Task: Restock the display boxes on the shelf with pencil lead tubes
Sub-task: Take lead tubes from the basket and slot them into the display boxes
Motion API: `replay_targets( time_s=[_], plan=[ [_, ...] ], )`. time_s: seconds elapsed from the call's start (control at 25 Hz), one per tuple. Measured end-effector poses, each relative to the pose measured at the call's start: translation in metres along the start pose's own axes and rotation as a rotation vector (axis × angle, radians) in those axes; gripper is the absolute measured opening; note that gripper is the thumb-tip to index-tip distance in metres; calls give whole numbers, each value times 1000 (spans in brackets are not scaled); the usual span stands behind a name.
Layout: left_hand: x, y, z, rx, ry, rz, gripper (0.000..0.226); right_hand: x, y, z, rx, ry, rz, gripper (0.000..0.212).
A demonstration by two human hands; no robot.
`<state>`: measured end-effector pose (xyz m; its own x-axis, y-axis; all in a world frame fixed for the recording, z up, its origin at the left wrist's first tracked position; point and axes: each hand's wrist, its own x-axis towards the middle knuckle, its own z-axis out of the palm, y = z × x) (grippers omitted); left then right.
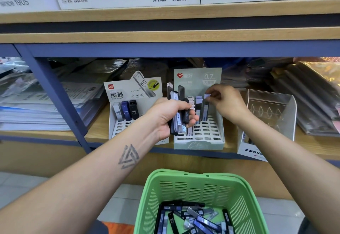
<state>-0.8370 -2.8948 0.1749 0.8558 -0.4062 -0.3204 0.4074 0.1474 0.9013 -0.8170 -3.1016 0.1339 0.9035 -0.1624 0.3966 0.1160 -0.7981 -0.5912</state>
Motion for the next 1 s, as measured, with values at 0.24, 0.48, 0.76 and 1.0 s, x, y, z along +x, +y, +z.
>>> replay_targets(
  time_s=[0.24,0.48,0.76,1.0],
  plan=[
    [1,0,-1,14,8,18,7,3,-5,-11,178,145,26,9],
    [1,0,-1,10,24,27,8,-9,-10,-8,226,48,8,11],
    [1,0,-3,5,24,27,9,-15,-12,-5,127,63,-51,12],
    [2,-1,-2,4,26,34,5,-24,-18,8,-15,-35,-210,20]
  ],
)
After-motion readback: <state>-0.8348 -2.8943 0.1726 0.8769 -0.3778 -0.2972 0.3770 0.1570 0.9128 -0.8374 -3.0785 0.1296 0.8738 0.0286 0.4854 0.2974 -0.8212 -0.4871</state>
